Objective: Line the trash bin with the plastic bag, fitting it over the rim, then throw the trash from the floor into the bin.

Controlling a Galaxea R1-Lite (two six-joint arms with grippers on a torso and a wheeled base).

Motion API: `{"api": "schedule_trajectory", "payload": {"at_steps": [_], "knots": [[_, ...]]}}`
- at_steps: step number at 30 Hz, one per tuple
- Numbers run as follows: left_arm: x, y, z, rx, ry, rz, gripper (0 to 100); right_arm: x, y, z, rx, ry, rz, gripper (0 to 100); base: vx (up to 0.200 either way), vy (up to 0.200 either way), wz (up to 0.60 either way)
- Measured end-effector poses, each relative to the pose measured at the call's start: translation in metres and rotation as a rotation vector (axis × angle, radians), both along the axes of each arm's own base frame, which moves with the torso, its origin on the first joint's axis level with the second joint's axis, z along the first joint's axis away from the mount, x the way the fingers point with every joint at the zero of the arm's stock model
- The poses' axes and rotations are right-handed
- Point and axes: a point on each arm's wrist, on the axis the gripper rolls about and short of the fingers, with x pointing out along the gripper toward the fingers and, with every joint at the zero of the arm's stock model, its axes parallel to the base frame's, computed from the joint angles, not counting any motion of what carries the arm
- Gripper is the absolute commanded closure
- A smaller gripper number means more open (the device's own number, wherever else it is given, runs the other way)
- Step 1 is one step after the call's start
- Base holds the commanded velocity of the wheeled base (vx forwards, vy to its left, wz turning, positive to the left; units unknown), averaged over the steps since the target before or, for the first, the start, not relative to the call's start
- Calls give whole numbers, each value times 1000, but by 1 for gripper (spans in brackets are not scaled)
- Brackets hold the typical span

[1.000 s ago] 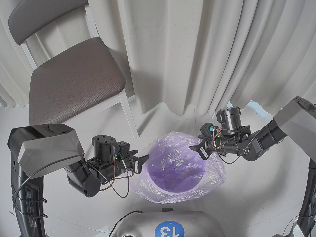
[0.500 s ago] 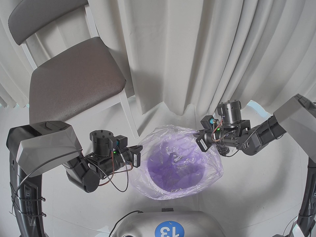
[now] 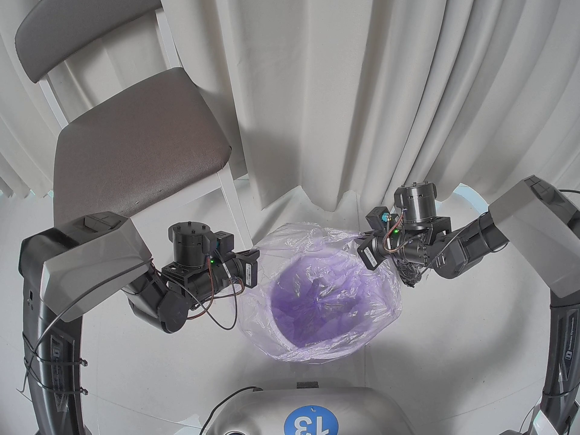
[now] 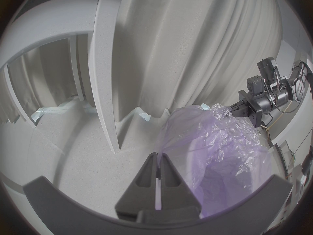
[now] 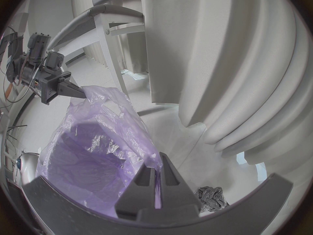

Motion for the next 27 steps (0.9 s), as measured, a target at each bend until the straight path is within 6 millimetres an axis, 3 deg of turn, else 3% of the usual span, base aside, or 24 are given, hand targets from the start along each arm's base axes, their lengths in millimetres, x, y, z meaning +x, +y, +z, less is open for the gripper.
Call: {"api": "schedule_trajectory", "payload": {"at_steps": [17, 24, 25, 27], "knots": [[35, -11, -32, 49, 81, 46, 100, 32, 1, -35, 19, 30, -39, 100, 0, 0, 0], [38, -11, -44, 56, 100, 48, 100, 36, -6, -47, 18, 51, -61, 100, 0, 0, 0], [38, -11, -44, 56, 101, 48, 0, 36, -8, -48, 17, 54, -64, 0, 0, 0, 0], [37, -10, -45, 58, 105, 49, 0, 36, -10, -49, 17, 54, -69, 0, 0, 0, 0]]}}
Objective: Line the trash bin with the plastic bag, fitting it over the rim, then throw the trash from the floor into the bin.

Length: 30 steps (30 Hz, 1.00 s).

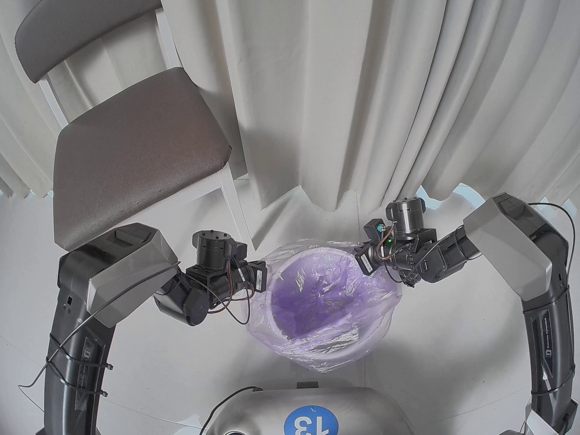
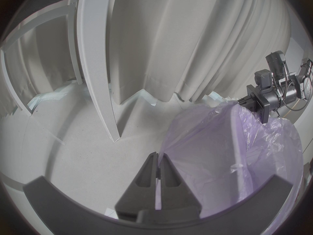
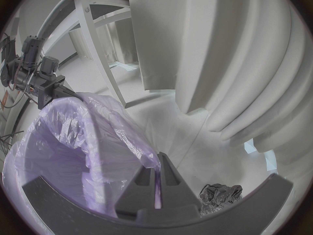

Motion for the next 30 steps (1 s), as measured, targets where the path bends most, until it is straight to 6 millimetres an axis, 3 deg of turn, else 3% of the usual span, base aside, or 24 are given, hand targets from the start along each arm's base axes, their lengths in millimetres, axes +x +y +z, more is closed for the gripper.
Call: {"api": "schedule_trajectory", "payload": {"at_steps": [8, 19, 26, 30], "knots": [[-8, 7, 11, -2, -2, 8, 0, -6, -2, 5, -5, 2, 1, 0, 0, 0, 0], [-35, 32, 34, 39, 4, 77, 0, -34, -9, 48, -36, -49, -2, 0, 0, 0, 0], [-70, 48, 36, 102, 23, 78, 0, -61, -9, 62, -92, -55, 37, 0, 0, 0, 0], [-97, 56, 31, 143, 33, 56, 0, -89, -11, 60, -173, -23, 54, 0, 0, 0, 0]]}}
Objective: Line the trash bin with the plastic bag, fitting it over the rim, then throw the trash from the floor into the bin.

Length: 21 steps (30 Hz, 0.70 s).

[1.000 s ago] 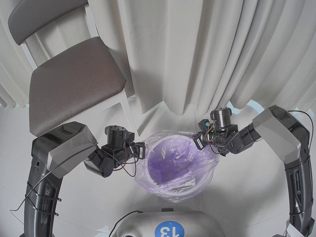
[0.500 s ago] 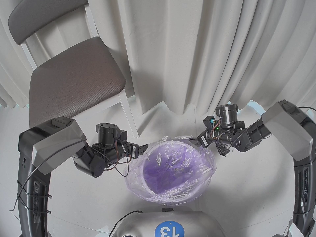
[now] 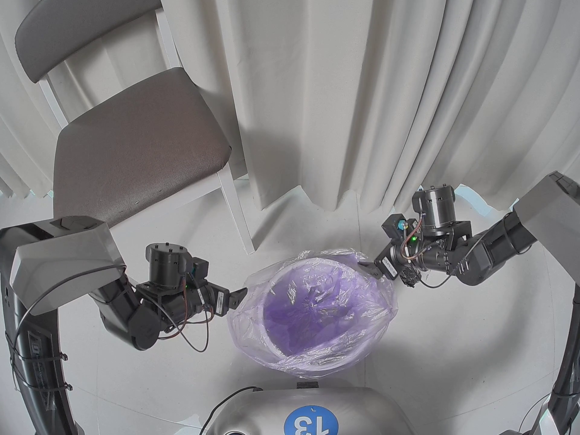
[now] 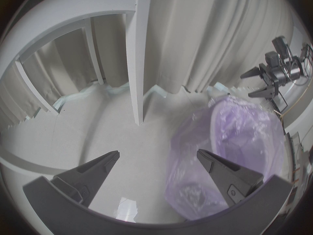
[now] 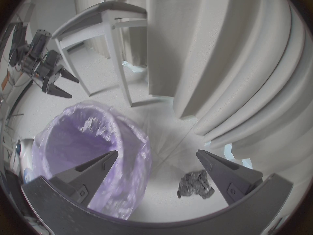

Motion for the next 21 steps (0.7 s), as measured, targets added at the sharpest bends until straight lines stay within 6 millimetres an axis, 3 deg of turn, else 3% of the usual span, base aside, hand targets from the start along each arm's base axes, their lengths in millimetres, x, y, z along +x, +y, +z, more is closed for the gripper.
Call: {"api": "schedule_trajectory", "payload": {"at_steps": [6, 10, 21], "knots": [[-23, 6, -6, 0, -37, -35, 0, -38, -6, -10, -88, 67, 24, 0, 0, 0, 0], [-35, 8, -22, 0, -34, -53, 0, -56, -9, -16, -120, 104, 37, 0, 0, 0, 0], [-59, 13, -67, 14, 45, -89, 0, -62, -12, -45, -154, 179, 33, 0, 0, 0, 0]]}}
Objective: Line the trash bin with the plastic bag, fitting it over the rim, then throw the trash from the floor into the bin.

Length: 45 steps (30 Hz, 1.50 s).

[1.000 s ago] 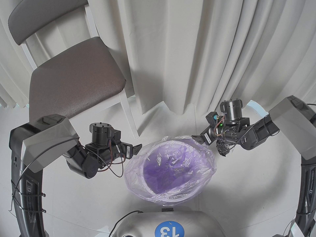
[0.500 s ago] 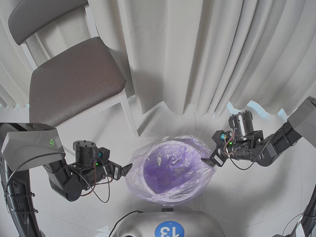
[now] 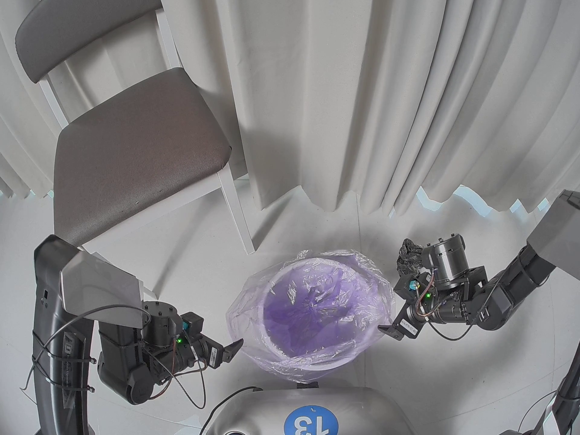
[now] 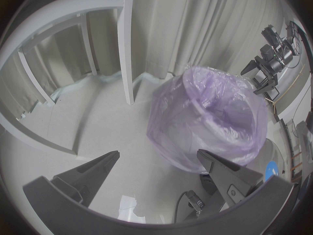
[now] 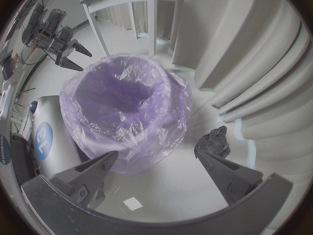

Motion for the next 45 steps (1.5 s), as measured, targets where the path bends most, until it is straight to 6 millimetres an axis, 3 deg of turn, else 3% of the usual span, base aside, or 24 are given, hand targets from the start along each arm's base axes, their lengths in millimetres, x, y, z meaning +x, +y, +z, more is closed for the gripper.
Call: {"api": "schedule_trajectory", "payload": {"at_steps": [7, 13, 19, 24, 31, 38, 45], "knots": [[-3, -1, -16, 1, 43, -19, 0, 14, 6, -25, 14, -32, -4, 0, 0, 0, 0], [7, -9, -24, -25, 52, -66, 0, 27, 13, -45, 16, -30, -3, 0, 0, 0, 0], [28, -18, -32, -16, 83, -67, 0, 47, 19, -53, 37, -54, -21, 0, 0, 0, 0], [59, -28, -29, -21, 48, -33, 0, 75, 22, -50, 80, -110, -58, 0, 0, 0, 0], [86, -39, -19, -52, 25, 15, 0, 109, 7, -45, 130, -165, -143, 0, 0, 0, 0], [67, -34, -17, -43, 48, 15, 0, 99, -16, -51, 108, -114, -182, 0, 0, 0, 0], [39, -23, -12, -43, 20, 2, 0, 70, -31, -16, 92, -132, -174, 0, 0, 0, 0]]}}
